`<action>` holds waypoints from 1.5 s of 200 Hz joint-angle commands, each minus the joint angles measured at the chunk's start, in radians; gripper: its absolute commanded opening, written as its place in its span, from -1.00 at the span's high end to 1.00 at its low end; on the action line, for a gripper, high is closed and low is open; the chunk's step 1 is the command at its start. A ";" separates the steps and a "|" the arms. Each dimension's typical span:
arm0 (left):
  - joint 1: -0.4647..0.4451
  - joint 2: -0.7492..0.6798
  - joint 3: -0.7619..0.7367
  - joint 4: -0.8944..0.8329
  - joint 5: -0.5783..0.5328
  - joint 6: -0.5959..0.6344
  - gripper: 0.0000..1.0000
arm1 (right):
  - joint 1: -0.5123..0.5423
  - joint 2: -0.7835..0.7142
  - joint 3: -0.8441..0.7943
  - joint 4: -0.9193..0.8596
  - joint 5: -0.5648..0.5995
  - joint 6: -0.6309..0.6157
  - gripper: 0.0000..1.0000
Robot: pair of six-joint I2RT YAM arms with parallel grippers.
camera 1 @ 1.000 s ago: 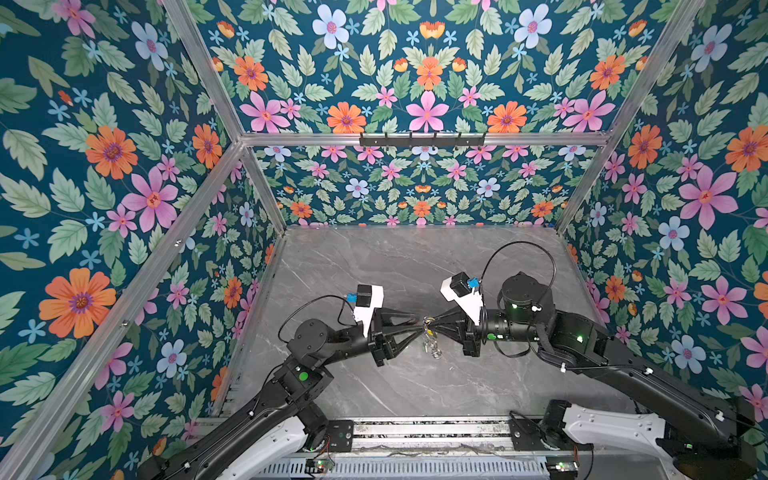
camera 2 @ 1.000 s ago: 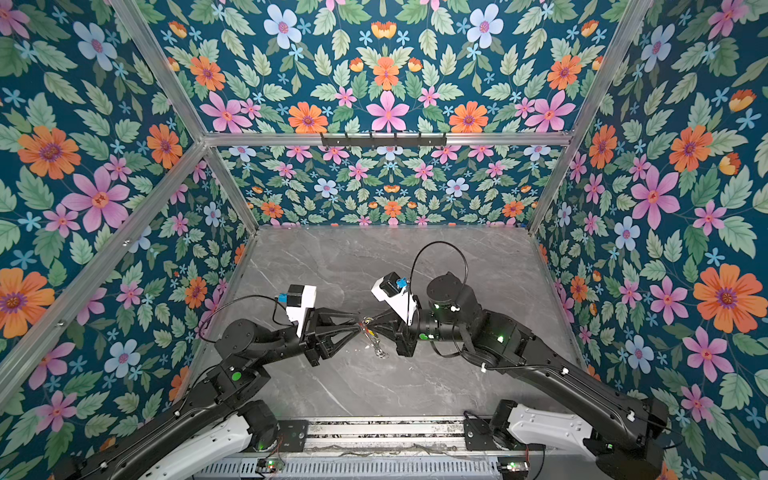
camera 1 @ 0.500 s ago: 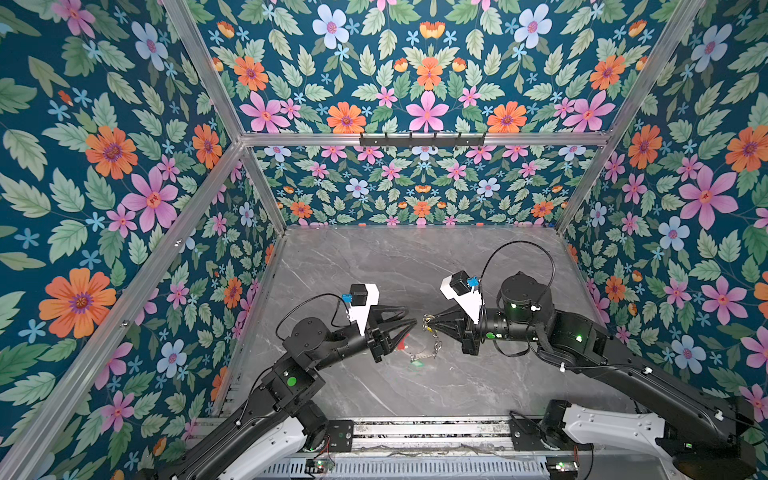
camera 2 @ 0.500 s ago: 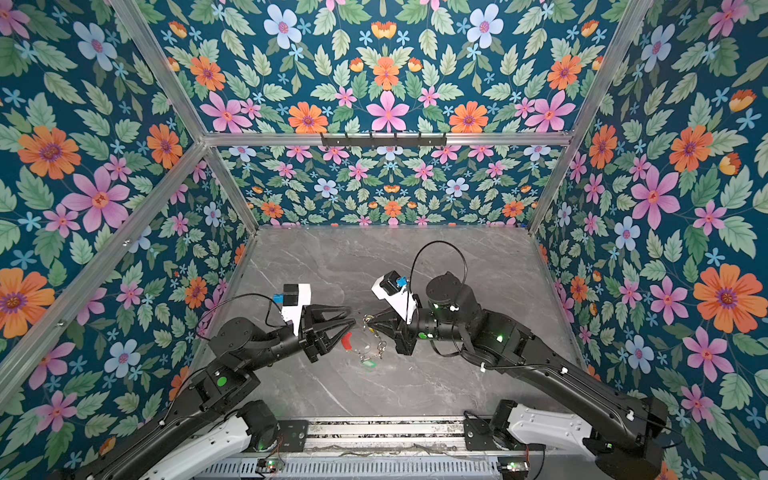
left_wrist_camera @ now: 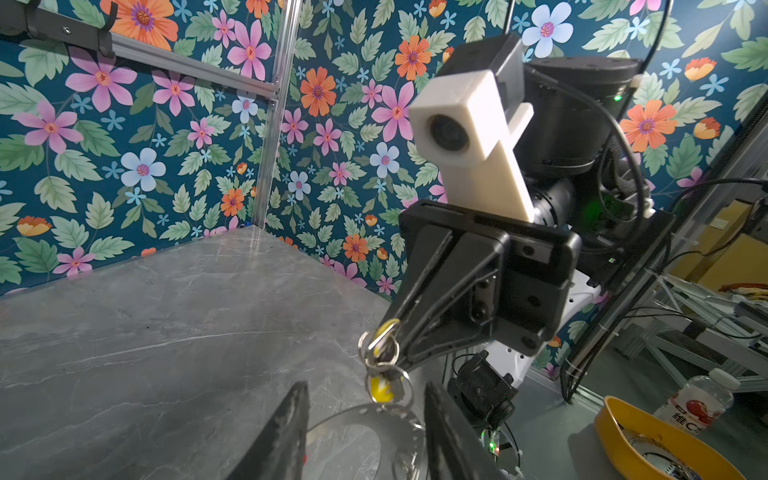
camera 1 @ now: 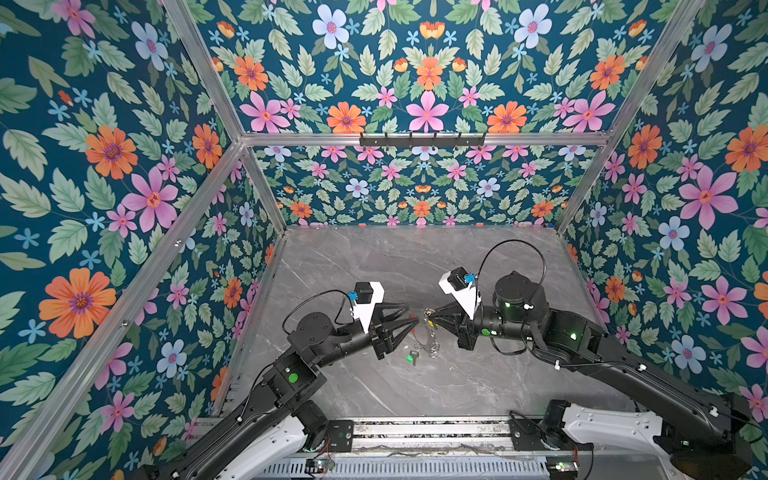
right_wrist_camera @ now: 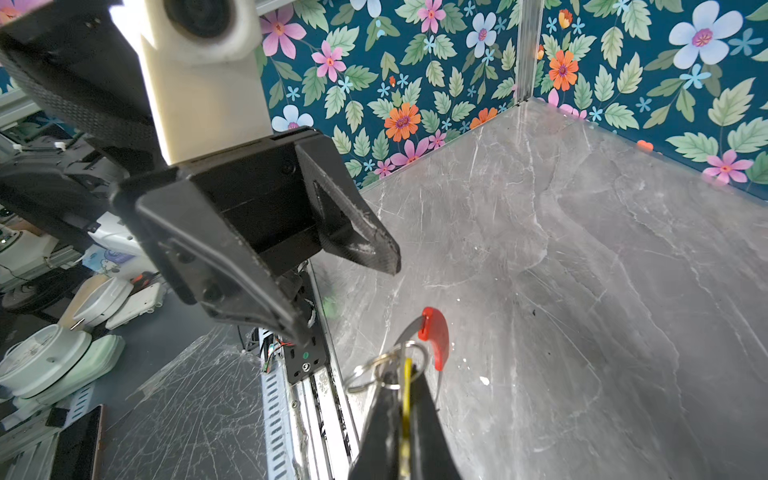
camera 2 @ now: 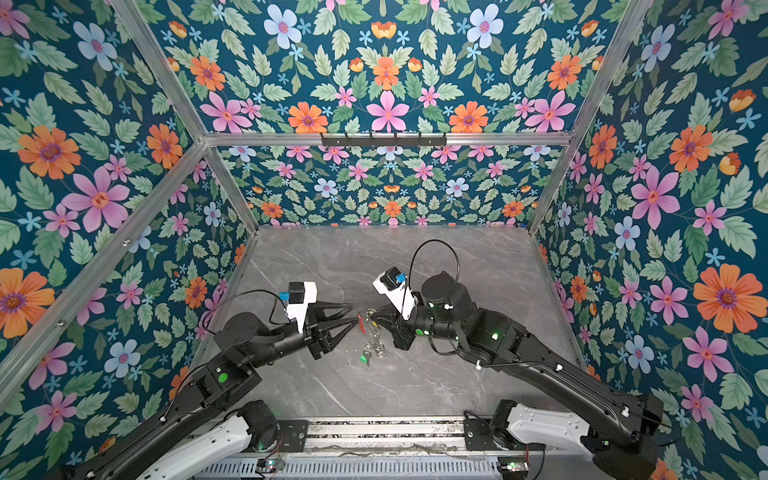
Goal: Remove the keys from the keyring
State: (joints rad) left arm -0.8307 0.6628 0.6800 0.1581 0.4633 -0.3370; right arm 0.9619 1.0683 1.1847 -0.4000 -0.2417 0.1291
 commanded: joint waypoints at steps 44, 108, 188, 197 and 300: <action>-0.015 0.031 0.009 0.010 0.015 0.024 -0.12 | 0.001 0.021 0.016 0.014 0.044 0.014 1.00; -0.051 0.072 0.030 -0.046 -0.071 0.063 -0.04 | 0.001 0.037 0.023 0.015 0.045 0.021 1.00; -0.085 0.115 0.055 -0.069 -0.137 0.110 0.18 | 0.001 0.040 0.023 0.015 0.045 0.023 1.00; -0.085 0.112 0.053 -0.068 -0.142 0.110 0.23 | 0.001 0.039 0.022 0.015 0.045 0.023 1.00; -0.087 0.092 0.051 -0.080 -0.150 0.101 0.73 | 0.001 0.030 0.020 0.012 0.051 0.020 1.00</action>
State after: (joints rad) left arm -0.9176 0.7536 0.7258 0.0780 0.3237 -0.2371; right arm 0.9619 1.1053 1.1992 -0.4053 -0.1913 0.1509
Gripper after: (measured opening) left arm 0.138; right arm 0.059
